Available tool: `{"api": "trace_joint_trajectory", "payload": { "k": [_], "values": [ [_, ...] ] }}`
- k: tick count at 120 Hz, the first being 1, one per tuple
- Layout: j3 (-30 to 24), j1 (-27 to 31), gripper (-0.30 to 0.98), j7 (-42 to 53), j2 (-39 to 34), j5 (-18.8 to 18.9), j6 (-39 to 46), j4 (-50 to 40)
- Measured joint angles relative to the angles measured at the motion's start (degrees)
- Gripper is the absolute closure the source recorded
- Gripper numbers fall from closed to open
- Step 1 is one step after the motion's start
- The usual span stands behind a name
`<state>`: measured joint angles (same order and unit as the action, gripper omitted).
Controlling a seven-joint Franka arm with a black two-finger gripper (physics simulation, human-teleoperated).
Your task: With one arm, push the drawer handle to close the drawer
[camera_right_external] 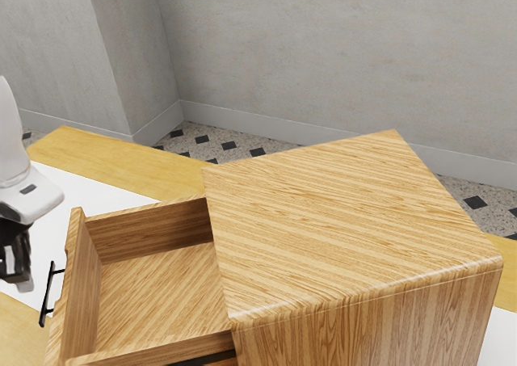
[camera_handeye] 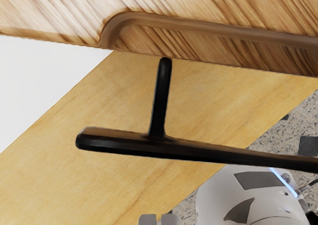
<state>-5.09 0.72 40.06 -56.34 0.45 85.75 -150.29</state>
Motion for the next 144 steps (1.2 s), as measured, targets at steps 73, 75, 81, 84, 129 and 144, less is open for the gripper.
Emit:
{"api": "trace_joint_trajectory", "payload": {
  "k": [73,75,81,84,129,144],
  "values": [
    [-9.7,0.3,0.78,2.9,12.1,-6.0,5.9,5.2],
    [-10.2,0.3,0.78,2.9,12.6,-6.2,6.1,5.6],
    [-11.1,0.4,0.78,2.9,13.9,-6.9,6.7,6.9],
    [-11.5,0.4,0.78,2.9,14.5,-7.2,7.0,7.3],
    [-15.2,0.4,0.79,2.6,21.2,-11.4,11.3,11.7],
    [-16.9,0.4,0.78,2.3,23.2,-12.0,12.1,14.4]
  ]
}}
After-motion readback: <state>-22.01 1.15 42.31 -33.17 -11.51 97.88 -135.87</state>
